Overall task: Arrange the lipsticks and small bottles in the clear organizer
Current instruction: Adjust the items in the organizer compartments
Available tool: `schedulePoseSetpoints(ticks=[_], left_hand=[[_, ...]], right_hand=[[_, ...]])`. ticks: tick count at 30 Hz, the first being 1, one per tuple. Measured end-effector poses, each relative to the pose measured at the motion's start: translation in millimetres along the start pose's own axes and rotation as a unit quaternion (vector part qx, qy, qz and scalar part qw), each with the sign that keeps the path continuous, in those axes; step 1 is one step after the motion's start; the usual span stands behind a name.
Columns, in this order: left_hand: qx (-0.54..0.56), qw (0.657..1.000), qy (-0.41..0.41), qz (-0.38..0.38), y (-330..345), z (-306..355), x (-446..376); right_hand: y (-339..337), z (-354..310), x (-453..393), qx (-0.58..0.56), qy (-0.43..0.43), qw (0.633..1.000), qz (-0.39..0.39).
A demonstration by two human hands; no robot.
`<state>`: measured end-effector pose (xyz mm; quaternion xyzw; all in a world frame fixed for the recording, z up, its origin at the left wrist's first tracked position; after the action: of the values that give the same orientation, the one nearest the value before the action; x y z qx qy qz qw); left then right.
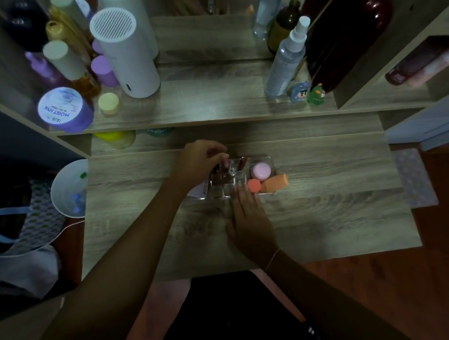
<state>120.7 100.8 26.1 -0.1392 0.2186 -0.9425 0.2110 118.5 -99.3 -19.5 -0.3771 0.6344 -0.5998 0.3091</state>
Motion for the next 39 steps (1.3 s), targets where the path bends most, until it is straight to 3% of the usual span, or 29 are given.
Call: schedulePoseSetpoints(ticks=[25,29,34,39], left_hand=[[-0.007,1.0,0.012,0.015,2.4,5.4,2.8],[0.004,0.998,0.03,0.061,-4.1,11.4,5.9],[0.024,0.984,0.032,0.173,-17.6,13.4,23.2],[-0.014,0.973,0.035,0.227,-16.1,8.2,55.5]], right_hand=[[-3.2,-3.4,-2.2,-0.012,0.006,0.998,-0.058],[-3.9,-4.3,-1.4,-0.02,0.012,0.999,-0.039],[-11.7,-7.8,2.0,-0.062,0.063,0.996,-0.009],[-27.4,-11.0,-6.4,-0.086,0.034,0.994,0.064]])
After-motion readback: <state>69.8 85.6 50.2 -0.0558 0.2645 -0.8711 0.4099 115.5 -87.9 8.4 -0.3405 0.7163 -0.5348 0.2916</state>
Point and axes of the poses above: each hand's wrist, its own x-axis away from the middle knuckle, its own y-axis out of the palm, z = x × y, the point moved 1 cm from there along -x, towards the middle knuckle, and after that the axes turned 13 degrees about x, right-handed, at the moved point
